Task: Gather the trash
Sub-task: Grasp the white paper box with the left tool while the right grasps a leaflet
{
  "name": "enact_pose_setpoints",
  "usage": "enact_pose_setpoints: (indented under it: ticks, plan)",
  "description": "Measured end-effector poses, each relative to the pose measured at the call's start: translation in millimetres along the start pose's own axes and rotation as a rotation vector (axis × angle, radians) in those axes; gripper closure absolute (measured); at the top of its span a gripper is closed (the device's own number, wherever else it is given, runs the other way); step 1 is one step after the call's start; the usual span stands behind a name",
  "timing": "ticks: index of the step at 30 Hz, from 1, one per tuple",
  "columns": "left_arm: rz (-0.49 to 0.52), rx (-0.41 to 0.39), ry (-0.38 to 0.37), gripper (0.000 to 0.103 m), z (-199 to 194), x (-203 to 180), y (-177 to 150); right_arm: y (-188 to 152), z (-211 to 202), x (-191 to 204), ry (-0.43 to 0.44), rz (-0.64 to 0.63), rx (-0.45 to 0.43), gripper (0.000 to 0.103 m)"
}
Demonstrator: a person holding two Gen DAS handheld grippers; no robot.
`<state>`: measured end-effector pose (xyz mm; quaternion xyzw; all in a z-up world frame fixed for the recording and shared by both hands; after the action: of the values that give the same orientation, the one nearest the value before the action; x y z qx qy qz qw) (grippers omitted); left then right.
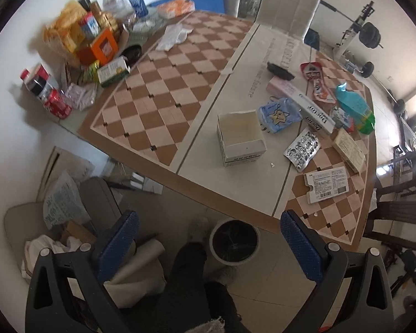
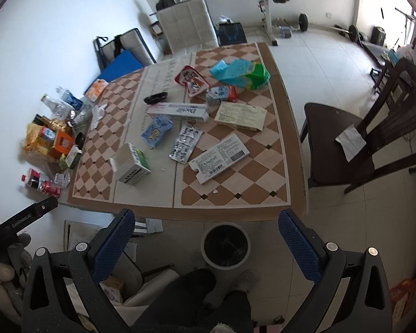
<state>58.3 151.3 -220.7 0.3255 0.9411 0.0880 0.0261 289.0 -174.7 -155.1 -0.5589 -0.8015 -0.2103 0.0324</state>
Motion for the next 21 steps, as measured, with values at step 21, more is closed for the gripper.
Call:
enact_pose_setpoints:
  ticks: [21]
  plan:
    - [-0.103,0.398,-0.212,0.002,211.9,-23.5,133.5,78.5,296.1,-2.3,-0.353,0.517,0.229,0.0]
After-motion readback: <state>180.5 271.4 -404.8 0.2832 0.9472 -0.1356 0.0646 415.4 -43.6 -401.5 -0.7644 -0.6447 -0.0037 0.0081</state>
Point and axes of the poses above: each gripper's, at about its wrist camera, not at the fingertips, and z roughly the way its jaws point, x to its left, y to its top, the point moved 2 cm from there along z, roughly the way its jaws point, and after that the axes turned 9 degrees about z, right-handed, at the moved point
